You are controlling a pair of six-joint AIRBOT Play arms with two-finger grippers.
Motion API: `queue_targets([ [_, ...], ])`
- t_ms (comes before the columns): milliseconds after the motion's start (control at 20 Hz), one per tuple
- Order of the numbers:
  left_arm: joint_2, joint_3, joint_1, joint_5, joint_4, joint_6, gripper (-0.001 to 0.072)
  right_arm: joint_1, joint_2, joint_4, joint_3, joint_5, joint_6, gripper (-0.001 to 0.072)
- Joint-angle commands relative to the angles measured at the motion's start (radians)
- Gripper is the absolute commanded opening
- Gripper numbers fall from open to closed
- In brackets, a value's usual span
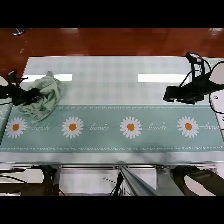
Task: Fold the shirts.
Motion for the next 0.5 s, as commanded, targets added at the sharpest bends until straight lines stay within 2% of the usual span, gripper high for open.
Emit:
queue_targets([
  [0,0.030,0.029,-0.032,-0.080,-0.284,0.147,0.0025,0.000,0.010,0.007,0.000,-0.008,-0.006,0.0619],
  [250,0.246,0.154,-0.099,-0.018,-0.807,0.389,0.0024,0.000,0.164,-0.018,0.000,-0.096,0.009,0.0619],
  [450,0.377,0.366,-0.179,-0.005,-0.871,0.400,0.0024,0.000,0.309,-0.018,0.000,-0.099,0.010,0.0619],
])
